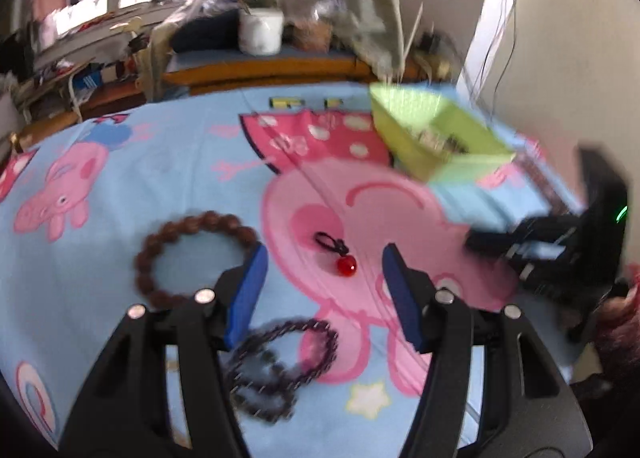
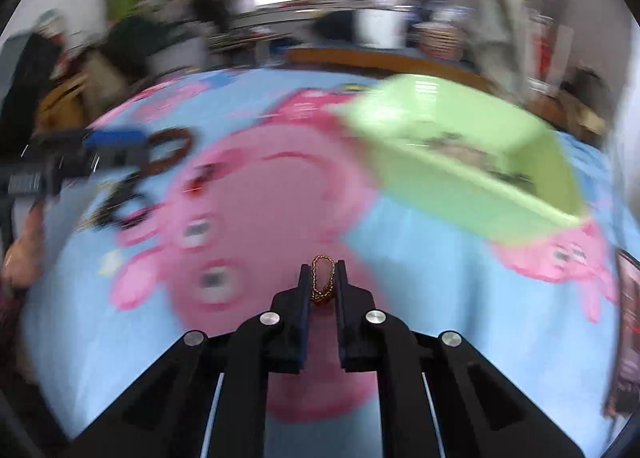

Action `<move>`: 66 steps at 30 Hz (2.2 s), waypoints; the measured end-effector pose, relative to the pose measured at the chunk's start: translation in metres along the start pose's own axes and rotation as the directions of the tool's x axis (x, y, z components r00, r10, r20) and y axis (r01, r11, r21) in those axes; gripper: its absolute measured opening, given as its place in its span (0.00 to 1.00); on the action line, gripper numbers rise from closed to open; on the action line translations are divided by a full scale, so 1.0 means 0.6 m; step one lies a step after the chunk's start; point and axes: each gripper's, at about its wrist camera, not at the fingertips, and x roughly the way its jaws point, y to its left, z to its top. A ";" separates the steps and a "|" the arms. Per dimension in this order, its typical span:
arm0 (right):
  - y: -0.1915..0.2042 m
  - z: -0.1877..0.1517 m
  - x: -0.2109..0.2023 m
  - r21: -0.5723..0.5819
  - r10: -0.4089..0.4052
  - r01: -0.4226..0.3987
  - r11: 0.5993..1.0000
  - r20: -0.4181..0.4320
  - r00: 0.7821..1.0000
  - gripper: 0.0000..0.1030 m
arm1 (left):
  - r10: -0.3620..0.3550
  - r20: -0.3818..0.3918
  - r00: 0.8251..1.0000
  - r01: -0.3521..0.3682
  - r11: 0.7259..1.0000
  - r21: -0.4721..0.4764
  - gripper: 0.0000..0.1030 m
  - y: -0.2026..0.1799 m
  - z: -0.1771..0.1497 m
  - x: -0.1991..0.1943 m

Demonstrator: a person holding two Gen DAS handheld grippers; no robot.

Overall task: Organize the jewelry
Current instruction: 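Grasp the small gold loop with the right tool while the left tool approaches the red heart charm, then grasp the red heart charm with the left tool while the right tool carries the gold loop to the basket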

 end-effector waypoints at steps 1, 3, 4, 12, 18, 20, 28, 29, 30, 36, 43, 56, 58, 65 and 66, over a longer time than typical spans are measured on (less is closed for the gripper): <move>-0.017 -0.003 -0.004 0.030 -0.030 0.030 0.999 0.003 1.000 0.00 | 0.024 -0.022 0.999 -0.023 1.000 0.015 0.56 -0.009 0.001 0.015; -0.039 -0.012 -0.009 0.071 -0.046 0.046 0.996 -0.003 0.999 0.00 | 0.069 -0.043 0.997 -0.067 0.996 0.052 0.56 -0.027 0.007 0.041; -0.048 -0.017 -0.014 0.093 -0.042 0.042 0.995 -0.001 0.999 0.00 | 0.089 -0.050 0.995 -0.086 0.994 0.065 0.56 -0.033 0.008 0.049; -0.046 -0.020 -0.016 0.084 -0.065 0.065 0.994 -0.004 0.998 0.00 | 0.188 -0.075 0.979 -0.181 0.980 0.084 0.56 -0.045 0.001 0.081; -0.049 -0.024 -0.020 0.095 -0.053 0.053 0.994 -0.001 0.999 0.00 | 0.207 -0.069 0.976 -0.201 0.976 0.084 0.56 -0.045 0.000 0.081; -0.049 -0.025 -0.021 0.095 -0.053 0.052 0.994 0.000 0.999 0.00 | 0.208 -0.068 0.976 -0.202 0.976 0.085 0.56 -0.045 0.000 0.081; -0.053 -0.034 -0.031 0.124 -0.033 0.032 0.992 0.008 0.999 0.00 | 0.204 -0.069 0.976 -0.198 0.977 0.084 0.56 -0.045 0.000 0.081; -0.053 -0.034 -0.031 0.127 -0.031 0.030 0.991 0.008 0.999 0.00 | 0.203 -0.069 0.977 -0.197 0.977 0.084 0.55 -0.045 0.000 0.081; -0.054 -0.035 -0.032 0.131 -0.028 0.026 0.991 0.009 1.000 0.00 | 0.193 -0.069 0.979 -0.187 0.979 0.085 0.48 -0.045 0.000 0.081; -0.062 -0.041 -0.038 0.154 0.006 -0.008 0.988 0.015 1.000 0.00 | 0.172 -0.055 0.984 -0.163 0.977 0.137 0.14 -0.077 -0.006 0.080; -0.058 -0.042 -0.041 0.143 0.026 -0.028 0.989 0.017 1.000 0.00 | -0.072 -0.090 0.993 0.081 0.992 0.099 0.14 -0.114 -0.012 0.075; -0.052 -0.053 -0.051 0.080 0.039 -0.040 0.996 0.012 0.999 0.05 | -0.134 -0.030 0.990 0.137 0.981 0.137 0.51 -0.153 -0.016 0.029; -0.053 -0.051 -0.048 0.076 0.042 -0.043 0.996 0.011 0.999 0.05 | -0.131 -0.045 0.990 0.136 0.978 0.160 0.51 -0.160 -0.016 0.035; -0.058 -0.045 -0.042 0.034 0.081 -0.081 0.996 0.001 0.997 0.00 | -0.076 -0.118 0.990 0.100 0.973 0.208 0.14 -0.180 -0.029 0.074; -0.061 -0.045 -0.042 0.042 0.097 -0.097 0.994 0.003 0.995 0.00 | -0.095 -0.127 0.987 0.119 0.973 0.199 0.14 -0.179 -0.025 0.074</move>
